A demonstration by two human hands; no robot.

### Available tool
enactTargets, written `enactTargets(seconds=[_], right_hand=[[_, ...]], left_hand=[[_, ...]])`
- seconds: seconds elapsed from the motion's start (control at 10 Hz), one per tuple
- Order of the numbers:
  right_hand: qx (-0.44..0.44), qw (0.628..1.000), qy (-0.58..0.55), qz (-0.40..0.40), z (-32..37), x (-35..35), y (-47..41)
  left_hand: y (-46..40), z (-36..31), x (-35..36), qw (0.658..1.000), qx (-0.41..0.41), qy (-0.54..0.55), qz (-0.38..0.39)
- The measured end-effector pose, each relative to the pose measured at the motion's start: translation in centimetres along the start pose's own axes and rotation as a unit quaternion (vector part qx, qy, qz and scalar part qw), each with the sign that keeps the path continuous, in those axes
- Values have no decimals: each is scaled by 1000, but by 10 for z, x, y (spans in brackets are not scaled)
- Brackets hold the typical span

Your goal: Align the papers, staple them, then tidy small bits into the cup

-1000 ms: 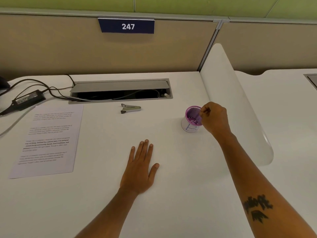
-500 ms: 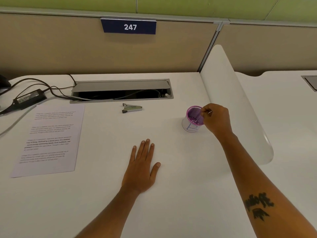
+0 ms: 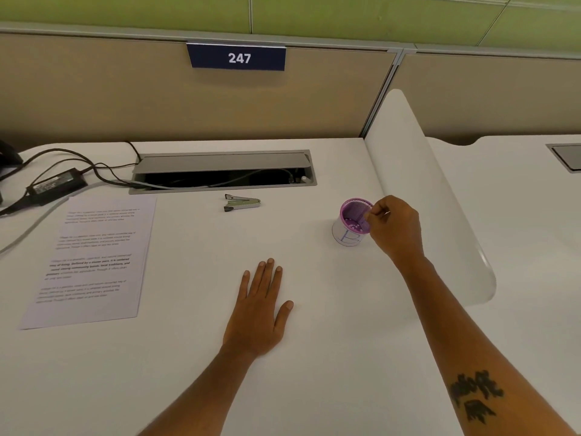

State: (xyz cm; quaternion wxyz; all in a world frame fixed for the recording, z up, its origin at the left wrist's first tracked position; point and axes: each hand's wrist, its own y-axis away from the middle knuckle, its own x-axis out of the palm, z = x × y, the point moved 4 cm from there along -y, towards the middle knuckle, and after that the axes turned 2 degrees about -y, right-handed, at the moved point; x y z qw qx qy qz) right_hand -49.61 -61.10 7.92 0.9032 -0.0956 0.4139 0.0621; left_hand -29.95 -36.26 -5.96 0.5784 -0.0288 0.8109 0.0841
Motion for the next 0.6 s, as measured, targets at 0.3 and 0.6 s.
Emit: enactTargets(seconds=[0.3, 0.6], right_hand=[[-116, 993, 5, -34, 1, 12, 61], [-173, 979, 64, 82, 16, 64, 144]], left_hand=[[5, 4, 1, 999, 10, 35, -5], [75, 57, -34, 992, -103, 20, -65]])
